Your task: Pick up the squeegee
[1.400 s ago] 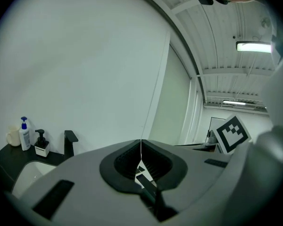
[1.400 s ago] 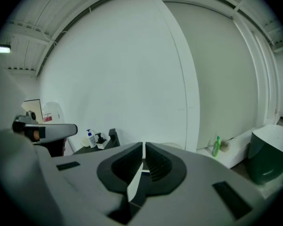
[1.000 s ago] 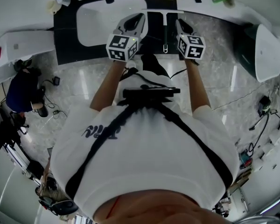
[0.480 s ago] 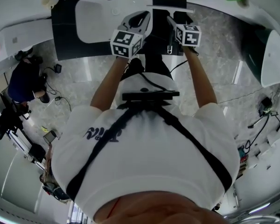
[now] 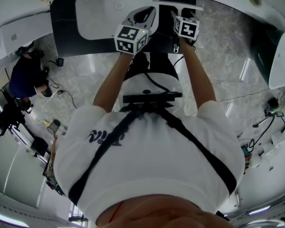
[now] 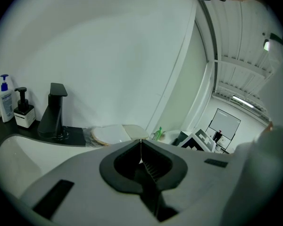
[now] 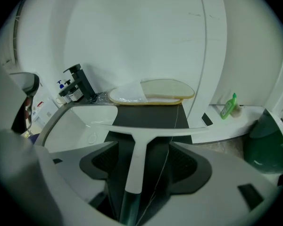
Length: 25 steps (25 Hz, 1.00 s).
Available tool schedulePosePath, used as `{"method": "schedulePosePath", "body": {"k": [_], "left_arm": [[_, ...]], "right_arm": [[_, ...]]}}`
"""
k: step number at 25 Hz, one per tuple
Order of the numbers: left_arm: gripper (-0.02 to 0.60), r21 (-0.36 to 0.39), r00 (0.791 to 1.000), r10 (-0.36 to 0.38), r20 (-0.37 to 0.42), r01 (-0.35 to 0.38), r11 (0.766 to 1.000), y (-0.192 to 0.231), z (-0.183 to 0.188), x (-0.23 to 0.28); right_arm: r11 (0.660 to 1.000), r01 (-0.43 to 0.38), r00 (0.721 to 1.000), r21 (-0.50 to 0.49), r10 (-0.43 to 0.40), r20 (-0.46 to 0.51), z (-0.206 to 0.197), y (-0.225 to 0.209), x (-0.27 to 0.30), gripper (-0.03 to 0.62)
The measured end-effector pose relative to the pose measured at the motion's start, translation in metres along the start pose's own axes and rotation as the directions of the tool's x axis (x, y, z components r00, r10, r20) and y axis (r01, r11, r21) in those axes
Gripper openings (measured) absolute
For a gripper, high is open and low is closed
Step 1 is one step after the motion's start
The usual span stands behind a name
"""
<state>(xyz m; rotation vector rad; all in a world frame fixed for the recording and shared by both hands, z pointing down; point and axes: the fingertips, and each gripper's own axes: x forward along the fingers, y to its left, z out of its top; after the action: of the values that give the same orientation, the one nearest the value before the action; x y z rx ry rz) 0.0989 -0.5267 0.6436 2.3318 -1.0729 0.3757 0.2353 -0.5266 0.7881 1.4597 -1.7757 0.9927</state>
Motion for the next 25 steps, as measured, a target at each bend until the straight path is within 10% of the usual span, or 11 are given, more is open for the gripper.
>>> {"method": "schedulePosePath", "body": {"k": [5,18,25], "left_arm": [[0.014,0.0,1.0,0.0,-0.003,0.0,1.0,-0.001,-0.003,-0.001],[0.014,0.004,1.0,-0.022,0.011,0.022,1.0,-0.02,-0.009,-0.016],[0.014,-0.007,0.999,-0.019,0.046,0.019,1.0,-0.033,-0.006,-0.03]], "right_arm": [[0.999,0.034,0.999,-0.003,-0.034,-0.014,-0.003,0.001,0.004,0.338],[0.998,0.06,0.996,0.029,-0.062,0.062,0.014,0.02,0.009,0.096],[0.993,0.093,0.992,0.066,-0.098,0.075,0.009,0.019,0.005,0.091]]}}
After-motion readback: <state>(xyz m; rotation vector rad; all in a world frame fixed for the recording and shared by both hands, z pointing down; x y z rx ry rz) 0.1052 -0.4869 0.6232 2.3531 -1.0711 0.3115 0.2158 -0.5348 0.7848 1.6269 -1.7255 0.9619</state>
